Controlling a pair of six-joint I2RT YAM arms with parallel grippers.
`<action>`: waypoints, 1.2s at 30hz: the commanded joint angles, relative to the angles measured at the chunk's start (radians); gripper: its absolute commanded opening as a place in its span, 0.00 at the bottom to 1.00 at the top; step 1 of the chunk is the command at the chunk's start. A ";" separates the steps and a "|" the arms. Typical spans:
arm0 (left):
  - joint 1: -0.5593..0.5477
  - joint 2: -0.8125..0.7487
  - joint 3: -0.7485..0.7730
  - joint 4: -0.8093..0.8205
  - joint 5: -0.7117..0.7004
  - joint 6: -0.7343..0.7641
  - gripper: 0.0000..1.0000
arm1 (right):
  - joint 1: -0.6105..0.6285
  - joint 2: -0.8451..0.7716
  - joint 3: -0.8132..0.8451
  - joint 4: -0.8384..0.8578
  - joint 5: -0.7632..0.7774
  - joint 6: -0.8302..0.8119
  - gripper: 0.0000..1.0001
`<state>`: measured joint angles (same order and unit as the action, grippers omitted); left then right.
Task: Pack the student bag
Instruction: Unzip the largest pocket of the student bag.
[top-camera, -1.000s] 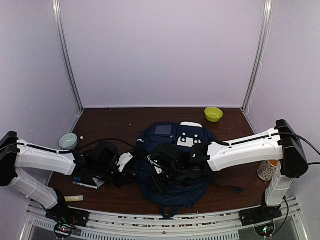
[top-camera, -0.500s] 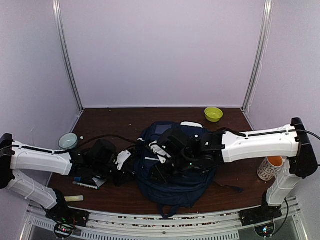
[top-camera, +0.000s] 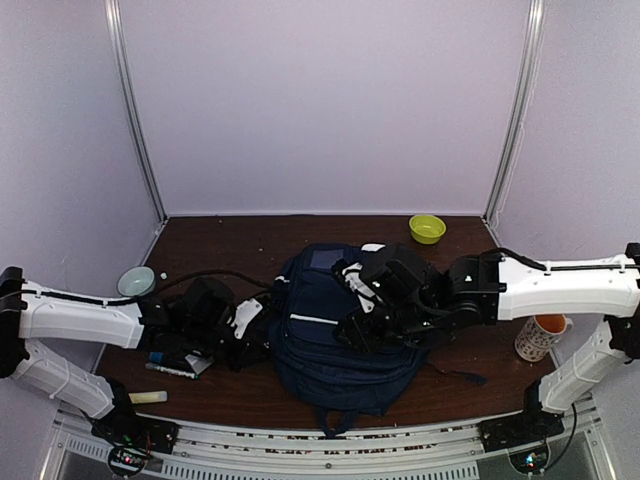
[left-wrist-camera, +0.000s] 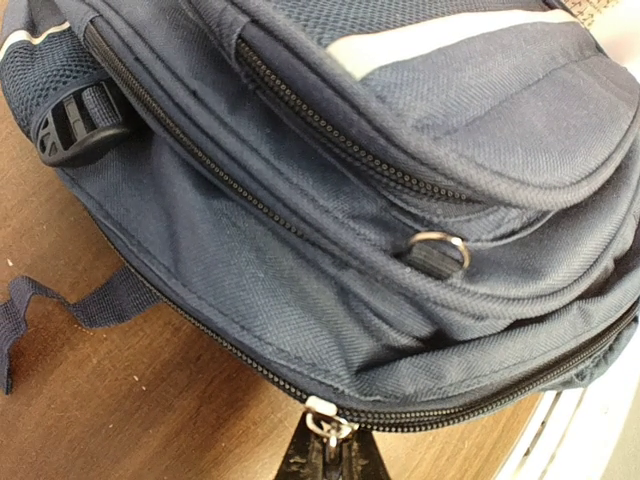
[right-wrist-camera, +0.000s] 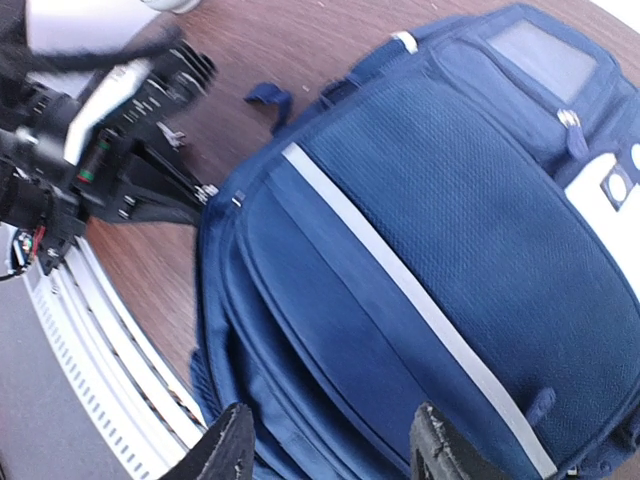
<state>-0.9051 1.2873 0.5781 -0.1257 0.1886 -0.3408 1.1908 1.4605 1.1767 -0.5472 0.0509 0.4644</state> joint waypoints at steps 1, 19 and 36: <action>0.006 -0.023 0.042 0.013 -0.023 0.017 0.00 | -0.006 -0.061 -0.084 -0.033 0.049 0.048 0.54; 0.144 -0.027 0.089 -0.082 -0.064 0.061 0.00 | -0.006 -0.145 -0.279 0.031 0.041 0.233 0.55; 0.224 0.027 0.155 -0.128 -0.069 0.051 0.00 | 0.015 -0.114 -0.399 -0.007 0.076 0.442 0.43</action>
<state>-0.6991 1.3151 0.6949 -0.2943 0.1341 -0.2855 1.1915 1.3281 0.7799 -0.5362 0.0910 0.8585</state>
